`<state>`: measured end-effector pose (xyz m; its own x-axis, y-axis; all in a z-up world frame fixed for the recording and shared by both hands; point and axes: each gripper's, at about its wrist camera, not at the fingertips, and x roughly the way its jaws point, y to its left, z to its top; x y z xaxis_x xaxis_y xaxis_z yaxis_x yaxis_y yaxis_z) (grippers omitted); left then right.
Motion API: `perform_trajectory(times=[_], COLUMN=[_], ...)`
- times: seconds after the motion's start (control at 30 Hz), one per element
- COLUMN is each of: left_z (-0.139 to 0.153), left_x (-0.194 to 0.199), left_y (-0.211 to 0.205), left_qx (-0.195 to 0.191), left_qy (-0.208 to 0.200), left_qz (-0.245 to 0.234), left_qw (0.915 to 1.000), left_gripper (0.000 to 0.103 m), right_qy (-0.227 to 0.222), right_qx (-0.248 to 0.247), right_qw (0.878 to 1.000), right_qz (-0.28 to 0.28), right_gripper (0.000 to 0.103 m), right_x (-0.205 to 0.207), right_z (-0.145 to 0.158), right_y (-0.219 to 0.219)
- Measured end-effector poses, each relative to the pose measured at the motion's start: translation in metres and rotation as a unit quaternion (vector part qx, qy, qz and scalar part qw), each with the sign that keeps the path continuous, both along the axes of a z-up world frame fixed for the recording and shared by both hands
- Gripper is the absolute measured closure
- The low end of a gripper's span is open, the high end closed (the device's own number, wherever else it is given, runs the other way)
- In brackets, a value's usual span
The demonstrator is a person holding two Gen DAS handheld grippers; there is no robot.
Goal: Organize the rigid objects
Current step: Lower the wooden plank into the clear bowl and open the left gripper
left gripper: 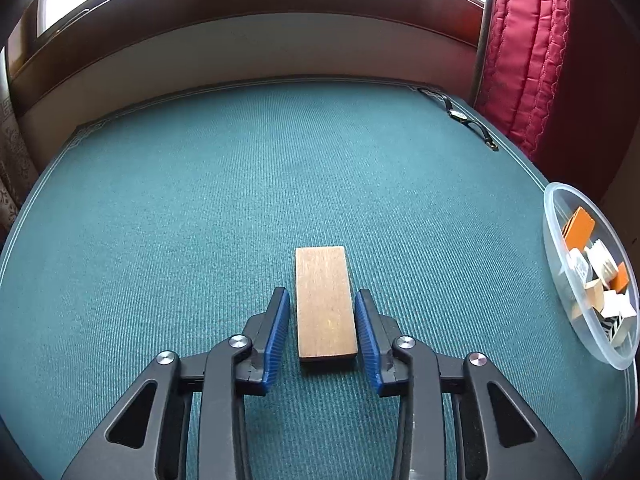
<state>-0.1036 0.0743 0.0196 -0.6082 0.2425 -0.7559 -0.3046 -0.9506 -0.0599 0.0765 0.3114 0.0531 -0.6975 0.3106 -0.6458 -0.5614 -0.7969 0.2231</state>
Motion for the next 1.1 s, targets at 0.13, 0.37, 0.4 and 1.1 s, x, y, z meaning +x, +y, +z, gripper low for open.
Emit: perform_trajectory(times=[0.13,0.37,0.4,1.1], left_z=[0.002,0.013,0.015,0.052], left_x=[0.004,0.017,0.019,0.065], left_y=[0.003,0.012,0.013,0.106], left_qx=[0.005,0.011,0.012,0.039], left_qy=[0.001,0.014,0.016,0.028], left_qz=[0.001,-0.010,-0.013,-0.122], left_qw=[1.0000,0.9998,0.9997,0.9914], left_gripper=[0.074,0.075,0.075,0.075], right_qy=[0.000,0.006,0.007,0.002], right_qx=[0.001,0.003,0.004,0.013], right_qw=[1.000,1.000,1.000,0.999], right_qz=[-0.001,-0.014,-0.016,-0.030], right_gripper=[0.034,0.034,0.034,0.034], right_x=[0.002,0.011,0.013,0.033], right_z=[0.000,0.004,0.005,0.005], right_y=[-0.001,0.005,0.006,0.034])
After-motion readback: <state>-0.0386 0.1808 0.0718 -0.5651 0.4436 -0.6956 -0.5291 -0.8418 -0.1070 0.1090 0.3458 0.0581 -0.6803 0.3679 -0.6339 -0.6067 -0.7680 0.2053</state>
